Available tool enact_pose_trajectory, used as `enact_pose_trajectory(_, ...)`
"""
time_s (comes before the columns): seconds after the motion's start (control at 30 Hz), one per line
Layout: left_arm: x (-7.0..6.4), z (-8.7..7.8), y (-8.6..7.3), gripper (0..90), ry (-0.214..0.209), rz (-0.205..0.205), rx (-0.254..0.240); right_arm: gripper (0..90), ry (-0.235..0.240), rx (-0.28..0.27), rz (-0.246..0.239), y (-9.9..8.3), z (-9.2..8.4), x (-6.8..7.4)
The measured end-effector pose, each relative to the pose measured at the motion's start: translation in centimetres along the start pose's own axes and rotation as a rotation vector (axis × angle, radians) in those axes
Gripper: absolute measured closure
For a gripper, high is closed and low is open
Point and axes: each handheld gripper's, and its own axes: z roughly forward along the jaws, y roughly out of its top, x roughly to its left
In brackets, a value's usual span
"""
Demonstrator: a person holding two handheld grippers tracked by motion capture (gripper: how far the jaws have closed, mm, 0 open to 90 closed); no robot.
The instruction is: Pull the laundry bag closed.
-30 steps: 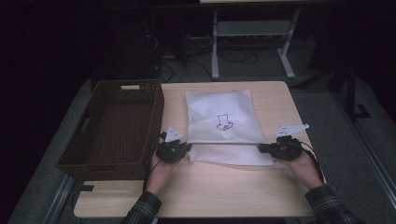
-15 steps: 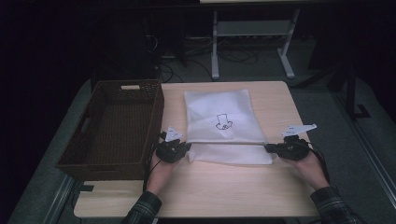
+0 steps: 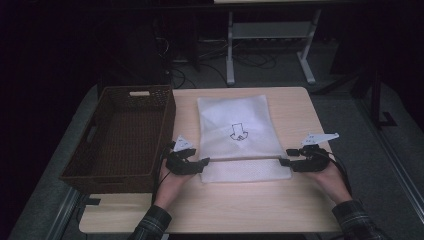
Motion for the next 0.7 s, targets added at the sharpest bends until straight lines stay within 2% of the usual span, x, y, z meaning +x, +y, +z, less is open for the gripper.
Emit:
enact_pose_trajectory(0.07,-0.1,0.1,0.0,19.0,-0.011,0.007,0.011,25.3,-0.005,-0.010,0.010,0.0,0.1,0.1)
enact_pose_trajectory(0.17,-0.2,0.1,0.0,10.8,-0.036,0.016,0.017,16.3,-0.047,-0.023,0.008,0.0,0.2,0.3)
enact_pose_trajectory(0.23,-0.3,0.1,0.0,4.7,-0.045,0.024,0.015,11.8,-0.037,-0.032,0.018,0.1,0.2,0.5)
enact_pose_trajectory(0.3,-0.4,0.0,-0.1,2.2,-0.060,0.032,0.017,1.7,-0.041,-0.042,0.013,0.2,0.2,0.7)
enact_pose_trajectory(0.4,-0.6,-0.1,-0.2,0.0,-0.077,0.049,0.029,0.0,-0.044,-0.049,0.019,0.0,0.1,1.0)
enact_pose_trajectory(0.5,-0.8,-0.1,-0.4,0.0,-0.070,0.057,0.045,0.0,-0.077,-0.053,0.026,0.0,-0.1,1.3)
enact_pose_trajectory(0.6,-1.2,0.0,-0.6,0.1,-0.059,0.058,0.076,0.0,-0.129,-0.052,0.044,-0.1,-0.2,1.5)
enact_pose_trajectory(0.7,-1.6,-0.1,-0.7,0.1,-0.072,0.068,0.066,0.0,-0.186,-0.042,0.040,-0.3,-0.1,1.7)
